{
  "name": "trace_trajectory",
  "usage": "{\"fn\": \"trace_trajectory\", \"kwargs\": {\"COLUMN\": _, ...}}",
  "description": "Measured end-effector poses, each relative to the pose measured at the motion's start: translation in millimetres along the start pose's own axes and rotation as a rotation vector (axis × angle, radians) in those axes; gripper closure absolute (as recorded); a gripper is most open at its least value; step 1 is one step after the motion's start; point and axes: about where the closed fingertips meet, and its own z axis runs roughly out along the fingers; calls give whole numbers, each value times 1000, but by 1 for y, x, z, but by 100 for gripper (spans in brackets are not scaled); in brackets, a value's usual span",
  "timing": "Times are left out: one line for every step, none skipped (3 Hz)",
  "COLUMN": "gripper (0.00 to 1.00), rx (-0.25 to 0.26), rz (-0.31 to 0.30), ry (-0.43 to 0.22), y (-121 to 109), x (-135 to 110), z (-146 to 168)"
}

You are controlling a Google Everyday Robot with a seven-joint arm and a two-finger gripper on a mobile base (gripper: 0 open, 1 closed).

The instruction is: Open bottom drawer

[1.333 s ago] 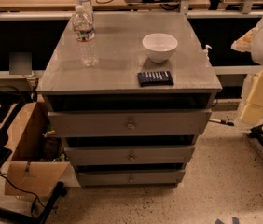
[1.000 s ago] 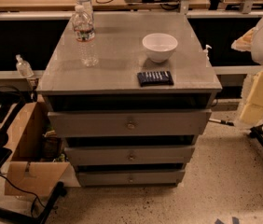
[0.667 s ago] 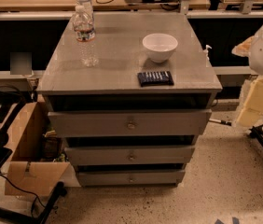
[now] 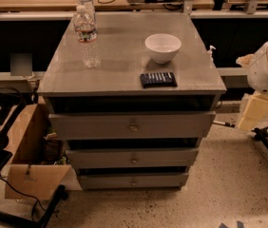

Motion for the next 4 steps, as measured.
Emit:
{"fn": "trace_trajectory", "kwargs": {"gripper": 0, "rx": 130, "rz": -68, "ry": 72, "y": -14, "x": 25, "z": 47}}
{"fn": "trace_trajectory", "kwargs": {"gripper": 0, "rx": 238, "rz": -69, "ry": 99, "y": -25, "x": 37, "z": 76}}
{"fn": "trace_trajectory", "kwargs": {"gripper": 0, "rx": 324, "rz": -84, "ry": 73, "y": -44, "x": 29, "z": 72}}
{"fn": "trace_trajectory", "kwargs": {"gripper": 0, "rx": 323, "rz": -84, "ry": 71, "y": -44, "x": 28, "z": 72}}
